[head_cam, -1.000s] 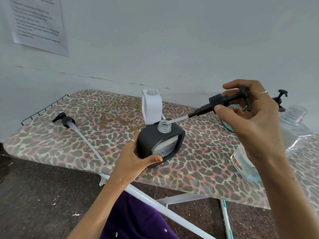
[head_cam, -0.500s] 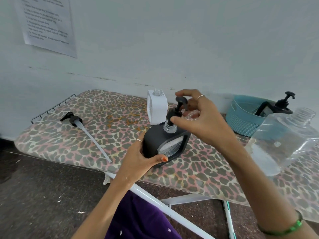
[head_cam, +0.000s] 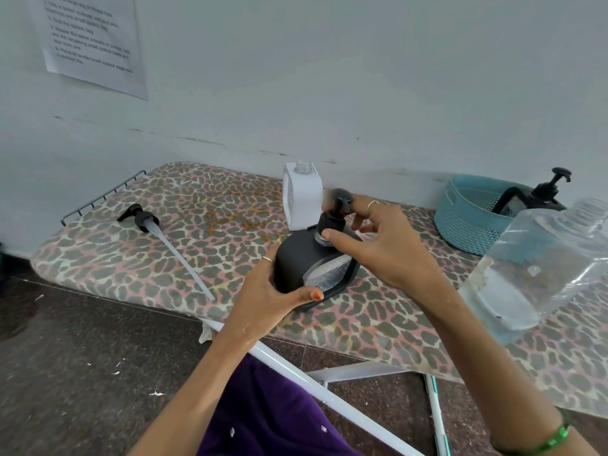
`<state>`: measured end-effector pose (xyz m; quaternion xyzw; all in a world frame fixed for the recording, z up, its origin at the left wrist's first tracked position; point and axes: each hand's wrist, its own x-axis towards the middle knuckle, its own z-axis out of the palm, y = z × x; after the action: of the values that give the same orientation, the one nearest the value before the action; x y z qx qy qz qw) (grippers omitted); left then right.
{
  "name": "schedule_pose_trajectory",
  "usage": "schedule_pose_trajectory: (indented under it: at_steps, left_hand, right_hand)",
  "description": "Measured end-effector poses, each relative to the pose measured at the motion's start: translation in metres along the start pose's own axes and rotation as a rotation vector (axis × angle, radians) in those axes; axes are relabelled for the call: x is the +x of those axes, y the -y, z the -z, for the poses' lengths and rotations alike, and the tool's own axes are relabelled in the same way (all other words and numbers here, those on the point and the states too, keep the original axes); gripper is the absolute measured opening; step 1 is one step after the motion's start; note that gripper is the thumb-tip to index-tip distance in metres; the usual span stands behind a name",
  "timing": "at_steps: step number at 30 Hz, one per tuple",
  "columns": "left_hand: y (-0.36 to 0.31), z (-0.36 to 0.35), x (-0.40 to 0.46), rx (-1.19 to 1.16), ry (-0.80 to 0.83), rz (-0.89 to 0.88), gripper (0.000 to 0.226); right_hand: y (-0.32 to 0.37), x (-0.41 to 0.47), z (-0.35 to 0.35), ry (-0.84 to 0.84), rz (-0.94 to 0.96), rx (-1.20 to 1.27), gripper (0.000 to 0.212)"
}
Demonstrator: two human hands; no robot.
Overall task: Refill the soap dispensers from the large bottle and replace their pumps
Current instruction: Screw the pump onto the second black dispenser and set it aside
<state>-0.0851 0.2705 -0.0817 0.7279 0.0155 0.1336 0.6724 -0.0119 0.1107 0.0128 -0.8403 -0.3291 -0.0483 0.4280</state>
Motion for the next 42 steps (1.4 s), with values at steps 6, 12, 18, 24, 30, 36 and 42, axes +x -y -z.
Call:
schedule_pose_trajectory:
  at_steps: [6,12,18,24,30,36,42]
  left_hand:
    - [0.001,0.002,0.001,-0.004,-0.012,-0.006,0.081]
    - [0.001,0.004,0.002,0.005,0.006,-0.017,0.084]
    - [0.002,0.001,0.001,0.010,-0.005,-0.015,0.077]
    - [0.001,0.001,0.002,-0.008,0.011,-0.026,0.083]
    - [0.002,0.000,0.002,-0.028,0.004,-0.016,0.083]
    - [-0.001,-0.001,0.001,-0.034,0.010,-0.022,0.079]
    - [-0.003,-0.001,0.000,-0.047,0.019,-0.038,0.078]
  right_hand:
    - [0.006,-0.001,-0.006,-0.059,0.054,-0.166,0.029]
    - [0.003,0.003,-0.016,-0.106,-0.083,0.063,0.035]
    - [0.000,-0.006,-0.015,-0.048,-0.062,0.037,0.041]
    - [-0.014,-0.010,0.000,0.060,-0.028,0.293,0.032]
    - [-0.012,-0.009,-0.014,-0.127,-0.058,0.288,0.029]
    - [-0.012,-0.012,-0.013,-0.037,-0.018,0.233,0.040]
    - [-0.018,-0.010,-0.008,0.030,0.010,0.335,0.033]
